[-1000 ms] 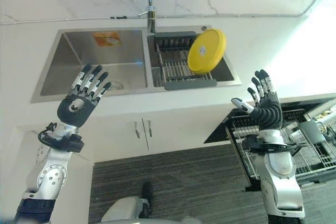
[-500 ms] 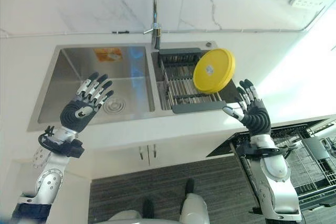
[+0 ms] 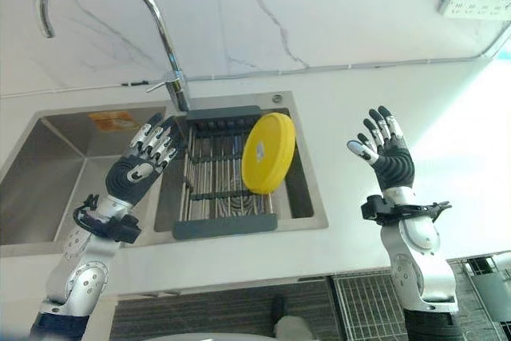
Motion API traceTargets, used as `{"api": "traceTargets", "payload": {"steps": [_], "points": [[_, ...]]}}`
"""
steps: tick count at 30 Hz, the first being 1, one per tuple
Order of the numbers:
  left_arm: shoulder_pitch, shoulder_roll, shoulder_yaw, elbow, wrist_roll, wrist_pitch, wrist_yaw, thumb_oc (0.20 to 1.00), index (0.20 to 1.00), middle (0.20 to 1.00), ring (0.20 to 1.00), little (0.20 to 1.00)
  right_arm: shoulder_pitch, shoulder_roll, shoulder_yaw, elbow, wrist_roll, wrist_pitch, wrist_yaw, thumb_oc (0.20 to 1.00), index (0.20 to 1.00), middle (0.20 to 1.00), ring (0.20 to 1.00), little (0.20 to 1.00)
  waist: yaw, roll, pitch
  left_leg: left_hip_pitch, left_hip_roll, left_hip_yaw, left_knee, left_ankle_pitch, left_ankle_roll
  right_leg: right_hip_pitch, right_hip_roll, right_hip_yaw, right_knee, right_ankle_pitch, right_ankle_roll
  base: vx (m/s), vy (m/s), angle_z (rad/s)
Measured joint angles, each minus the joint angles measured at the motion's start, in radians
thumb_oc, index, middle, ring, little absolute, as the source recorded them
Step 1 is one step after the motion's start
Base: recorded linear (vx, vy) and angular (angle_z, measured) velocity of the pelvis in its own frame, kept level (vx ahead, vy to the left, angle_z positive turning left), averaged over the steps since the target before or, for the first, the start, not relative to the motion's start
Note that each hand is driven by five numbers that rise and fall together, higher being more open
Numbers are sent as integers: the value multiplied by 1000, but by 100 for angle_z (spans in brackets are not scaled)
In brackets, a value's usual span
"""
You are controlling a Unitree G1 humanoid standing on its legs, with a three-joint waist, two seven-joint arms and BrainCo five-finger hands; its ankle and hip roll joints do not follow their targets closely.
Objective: Place the dishes in the dishwasher.
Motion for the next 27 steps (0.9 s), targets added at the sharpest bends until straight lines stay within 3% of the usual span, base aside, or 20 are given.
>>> {"api": "traceTargets", "payload": {"steps": [2, 3, 5, 8, 11, 27], "points": [[-15, -6, -4, -3, 0, -1, -8, 1000, 1000, 1000, 1000, 1000, -1, -27, -2, 0, 0, -1, -4, 1000, 1000, 1000, 1000, 1000, -20, 31, 9, -39, 12, 82, -96, 10, 0, -1, -7, -47, 0, -13, 18, -59, 121, 68], [-19, -15, -6, -2, 1, -5, -8, 1000, 1000, 1000, 1000, 1000, -1, -35, -2, 0, 0, -2, -5, 1000, 1000, 1000, 1000, 1000, -23, 57, 11, -57, 20, 93, -118, 15, 4, -1, 1, -59, -6, -10, 22, -47, 151, 28], [-18, -19, -9, -2, 4, -21, -6, 1000, 1000, 1000, 1000, 1000, 1, -28, -2, -2, 1, -4, -11, 1000, 1000, 1000, 1000, 1000, -21, 73, 10, -60, -7, 73, -156, 23, 23, -12, -6, -45, -3, -7, 27, -7, 146, -6], [-16, -9, 3, -3, 3, -26, -6, 1000, 1000, 1000, 1000, 1000, 52, 1, -5, -39, 0, -5, -10, 1000, 1000, 1000, 1000, 1000, -25, 40, 10, -65, -67, 68, -163, 42, 55, -17, -63, -25, 1, 15, 66, 27, 93, -3], [-16, -2, 6, -4, 9, -29, -6, 1000, 1000, 1000, 1000, 1000, 47, 56, 5, -52, 36, -5, -17, 1000, 1000, 1000, 1000, 1000, -19, 13, -5, -51, -94, 62, -162, 49, 88, 1, -87, -32, 1, 25, 88, 19, 74, 11], [-17, 22, 13, -4, 9, -49, 35, 1000, 1000, 1000, 1000, 1000, 11, 86, 6, -27, 67, 1, -81, 1000, 1000, 1000, 1000, 1000, -11, -53, -24, -22, -96, 68, -162, 44, 91, 22, -89, -13, 0, 19, 106, 8, 22, -1]]}}
